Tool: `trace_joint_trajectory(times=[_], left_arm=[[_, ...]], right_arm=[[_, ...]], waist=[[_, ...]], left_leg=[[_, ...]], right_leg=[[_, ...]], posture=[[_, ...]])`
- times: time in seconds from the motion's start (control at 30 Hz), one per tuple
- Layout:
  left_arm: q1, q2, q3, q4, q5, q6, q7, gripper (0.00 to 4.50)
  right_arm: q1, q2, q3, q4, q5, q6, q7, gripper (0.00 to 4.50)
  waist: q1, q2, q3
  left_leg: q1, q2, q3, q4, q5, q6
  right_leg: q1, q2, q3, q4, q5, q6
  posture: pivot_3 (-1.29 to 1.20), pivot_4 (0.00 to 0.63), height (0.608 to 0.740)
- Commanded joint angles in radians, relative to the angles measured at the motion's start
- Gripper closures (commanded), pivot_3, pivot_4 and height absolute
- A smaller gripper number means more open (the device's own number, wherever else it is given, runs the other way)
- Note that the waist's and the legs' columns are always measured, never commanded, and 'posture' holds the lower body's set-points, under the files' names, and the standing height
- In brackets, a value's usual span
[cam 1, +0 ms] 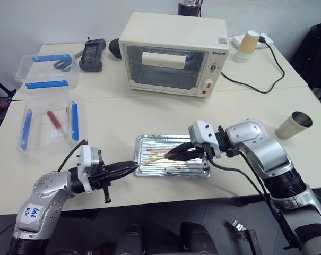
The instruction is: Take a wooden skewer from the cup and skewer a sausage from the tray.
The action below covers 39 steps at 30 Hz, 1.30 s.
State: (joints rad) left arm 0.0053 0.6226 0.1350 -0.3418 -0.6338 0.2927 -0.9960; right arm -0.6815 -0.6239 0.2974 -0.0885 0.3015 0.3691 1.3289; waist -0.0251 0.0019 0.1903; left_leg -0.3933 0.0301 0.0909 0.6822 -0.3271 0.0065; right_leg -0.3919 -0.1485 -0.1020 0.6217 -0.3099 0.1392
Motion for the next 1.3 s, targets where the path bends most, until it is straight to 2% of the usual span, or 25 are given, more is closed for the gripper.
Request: trace_joint_trajectory(times=[0.03, 1.3], left_arm=[[-0.005, 0.001, 0.009, -0.031, -0.011, -0.002, 0.002, 4.50], [-0.025, -0.028, -0.023, -0.017, -0.002, -0.004, -0.023, 4.50]], right_arm=[[0.005, -0.014, -0.029, -0.011, 0.012, -0.026, 0.014, 4.31], [0.003, 0.019, 0.012, -0.023, 0.013, -0.019, 0.040, 4.31]], waist=[[0.000, 0.000, 0.000], [0.000, 0.000, 0.000]], left_leg=[[0.000, 0.000, 0.000, 0.000, 0.000, 0.000], [0.000, 0.000, 0.000, 0.000, 0.000, 0.000]], right_leg=[[0.000, 0.000, 0.000, 0.000, 0.000, 0.000], [0.000, 0.000, 0.000, 0.000, 0.000, 0.000]], posture=[[0.00, 0.150, 0.740], [0.00, 0.150, 0.740]])
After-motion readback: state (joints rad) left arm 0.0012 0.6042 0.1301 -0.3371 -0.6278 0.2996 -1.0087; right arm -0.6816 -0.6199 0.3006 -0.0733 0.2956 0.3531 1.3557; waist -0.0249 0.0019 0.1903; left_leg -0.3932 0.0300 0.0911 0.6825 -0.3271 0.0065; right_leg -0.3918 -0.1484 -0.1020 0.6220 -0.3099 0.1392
